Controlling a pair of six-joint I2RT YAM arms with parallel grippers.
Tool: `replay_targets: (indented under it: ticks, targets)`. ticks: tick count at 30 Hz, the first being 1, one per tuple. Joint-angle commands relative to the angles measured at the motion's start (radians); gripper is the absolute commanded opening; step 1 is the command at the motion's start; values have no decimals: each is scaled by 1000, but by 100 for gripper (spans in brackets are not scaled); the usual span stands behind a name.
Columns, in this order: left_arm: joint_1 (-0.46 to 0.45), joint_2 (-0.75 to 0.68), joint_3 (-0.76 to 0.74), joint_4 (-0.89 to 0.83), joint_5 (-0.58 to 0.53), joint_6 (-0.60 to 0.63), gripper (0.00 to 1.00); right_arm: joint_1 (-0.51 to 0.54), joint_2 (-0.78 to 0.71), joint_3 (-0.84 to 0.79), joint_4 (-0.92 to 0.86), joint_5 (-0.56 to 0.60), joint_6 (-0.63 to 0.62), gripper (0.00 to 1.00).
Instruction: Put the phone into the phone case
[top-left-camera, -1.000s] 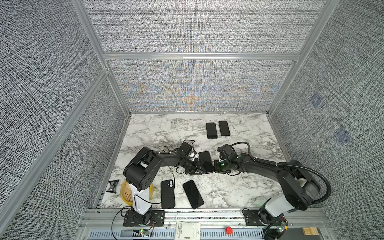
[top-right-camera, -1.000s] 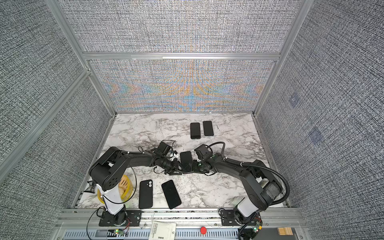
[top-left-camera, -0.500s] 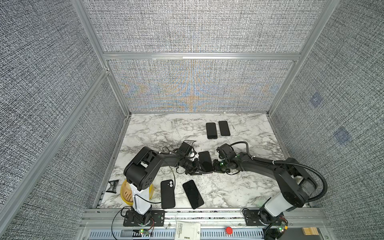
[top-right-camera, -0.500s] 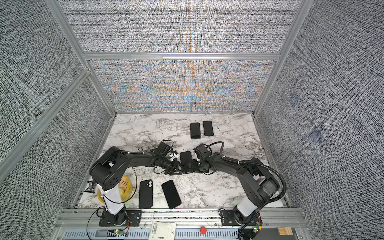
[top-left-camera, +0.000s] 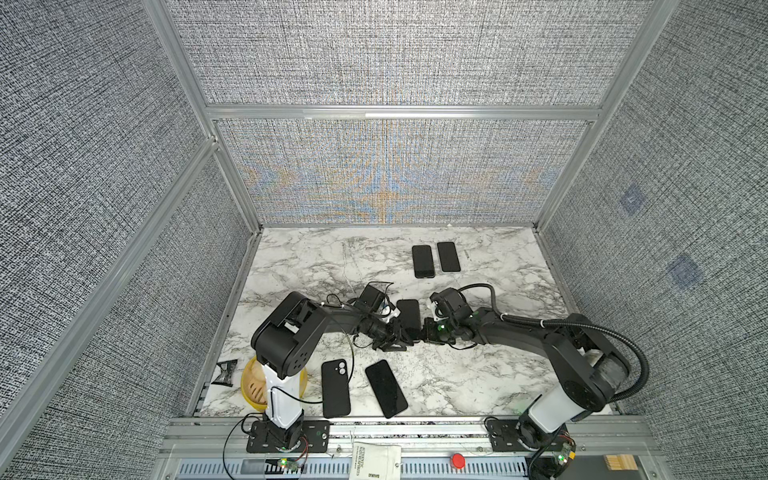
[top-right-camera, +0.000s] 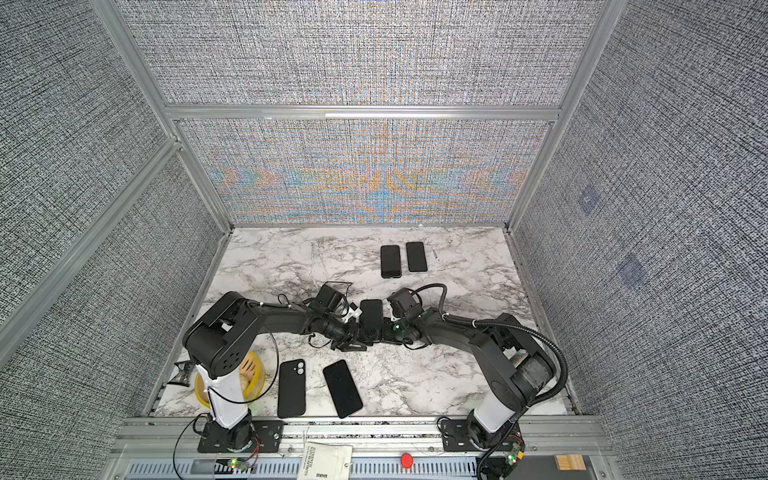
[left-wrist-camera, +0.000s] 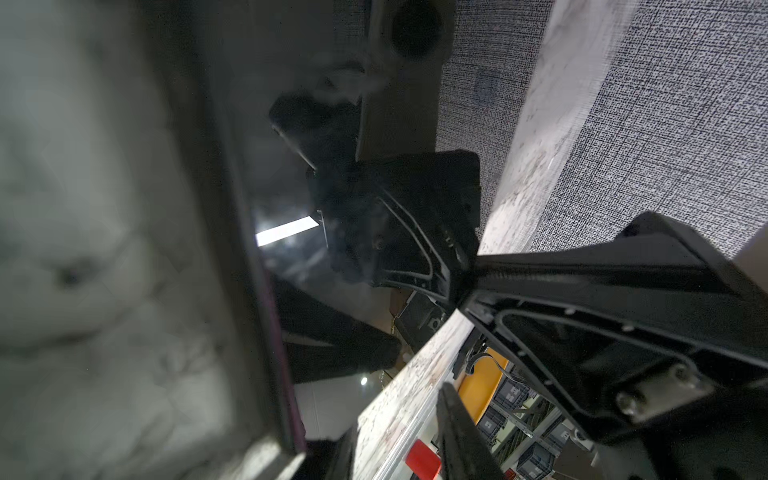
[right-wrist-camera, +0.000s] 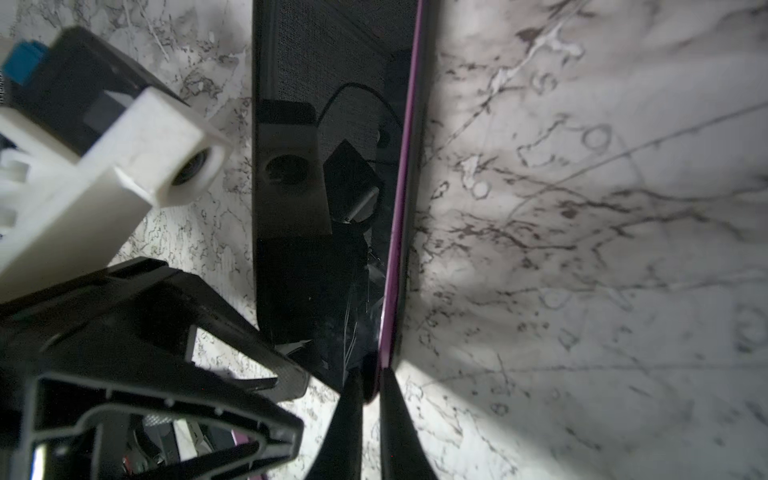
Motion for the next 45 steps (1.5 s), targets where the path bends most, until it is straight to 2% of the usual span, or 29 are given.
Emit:
replay_targets:
  ticks: [1, 9, 12, 23, 28, 30, 32, 45]
  targets:
    - [1, 9, -5, -14, -106, 9, 35, 4, 11, -18, -70, -15, 4, 11]
    - [13, -107, -72, -42, -167, 19, 36, -2, -59, 45, -192, 68, -61, 11]
    - [17, -145, -79, -78, -207, 46, 40, -2, -72, 61, -208, 77, -77, 12]
    - [18, -140, -35, -32, -254, 105, 51, -6, -81, 129, -260, 131, -162, 22]
    - [25, -139, -35, -10, -252, 119, 56, -7, -48, 159, -257, 130, -169, 27]
    - [32, -142, -46, -1, -247, 123, 63, -7, -38, 160, -245, 128, -166, 29]
    - [38, -141, -48, -6, -246, 130, 66, -7, -30, 162, -237, 126, -166, 30]
    - [48, -94, -41, 1, -198, 120, 65, -32, 27, 172, -171, 75, -156, 36]
